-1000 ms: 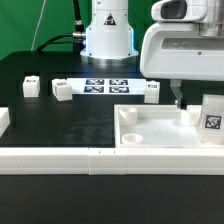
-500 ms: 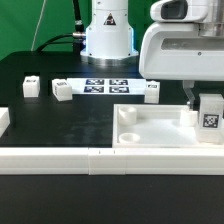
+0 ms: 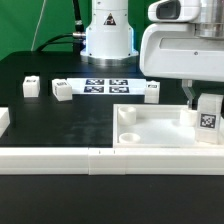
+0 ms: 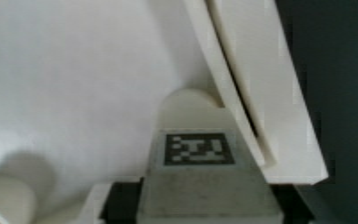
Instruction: Assemble one leg
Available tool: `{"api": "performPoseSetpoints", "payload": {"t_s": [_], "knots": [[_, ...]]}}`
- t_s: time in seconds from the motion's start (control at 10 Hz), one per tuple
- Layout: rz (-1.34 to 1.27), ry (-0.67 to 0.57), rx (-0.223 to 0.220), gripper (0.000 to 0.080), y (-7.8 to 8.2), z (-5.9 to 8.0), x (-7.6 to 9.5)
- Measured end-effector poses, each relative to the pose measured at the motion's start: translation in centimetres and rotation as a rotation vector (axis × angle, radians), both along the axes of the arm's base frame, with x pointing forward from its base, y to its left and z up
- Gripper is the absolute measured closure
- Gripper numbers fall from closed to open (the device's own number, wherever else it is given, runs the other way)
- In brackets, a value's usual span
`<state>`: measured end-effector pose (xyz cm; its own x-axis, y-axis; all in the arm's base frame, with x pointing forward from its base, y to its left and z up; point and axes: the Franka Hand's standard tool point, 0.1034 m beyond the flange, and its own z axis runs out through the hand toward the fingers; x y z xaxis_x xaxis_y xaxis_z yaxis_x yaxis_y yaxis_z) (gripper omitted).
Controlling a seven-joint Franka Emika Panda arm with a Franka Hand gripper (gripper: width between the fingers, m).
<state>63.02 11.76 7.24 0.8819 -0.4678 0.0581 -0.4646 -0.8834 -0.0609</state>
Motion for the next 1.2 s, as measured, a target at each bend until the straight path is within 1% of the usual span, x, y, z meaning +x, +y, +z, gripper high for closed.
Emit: {"api": "performPoseSetpoints", "payload": {"t_s": [0.3,0.5,0.6,0.8,0.9,1.0,1.1,1.2], "knots": [[-0.418,-0.021,0.068,0.0508,-0.03,-0.03,-0.04],[-0.663,-0.018,0.094,0.0508,0.15,0.00,-0.06],[-0.740,-0.014,0.102,0.0508,0.26,-0.01,-0.08],[-1.050,0.008,0.149,0.0508,0.63,0.01,-0.12],[-1.124,0.014,0.155,0.0508,0.63,-0.01,-0.14],[-1.265,0.026,0.179,0.0507,0.59,0.00,-0.09],[-1.378,0.035,0.193,0.0507,0.54,-0.02,-0.09],[-1.445,0.037,0.196,0.0507,0.30,-0.08,-0.09]]}}
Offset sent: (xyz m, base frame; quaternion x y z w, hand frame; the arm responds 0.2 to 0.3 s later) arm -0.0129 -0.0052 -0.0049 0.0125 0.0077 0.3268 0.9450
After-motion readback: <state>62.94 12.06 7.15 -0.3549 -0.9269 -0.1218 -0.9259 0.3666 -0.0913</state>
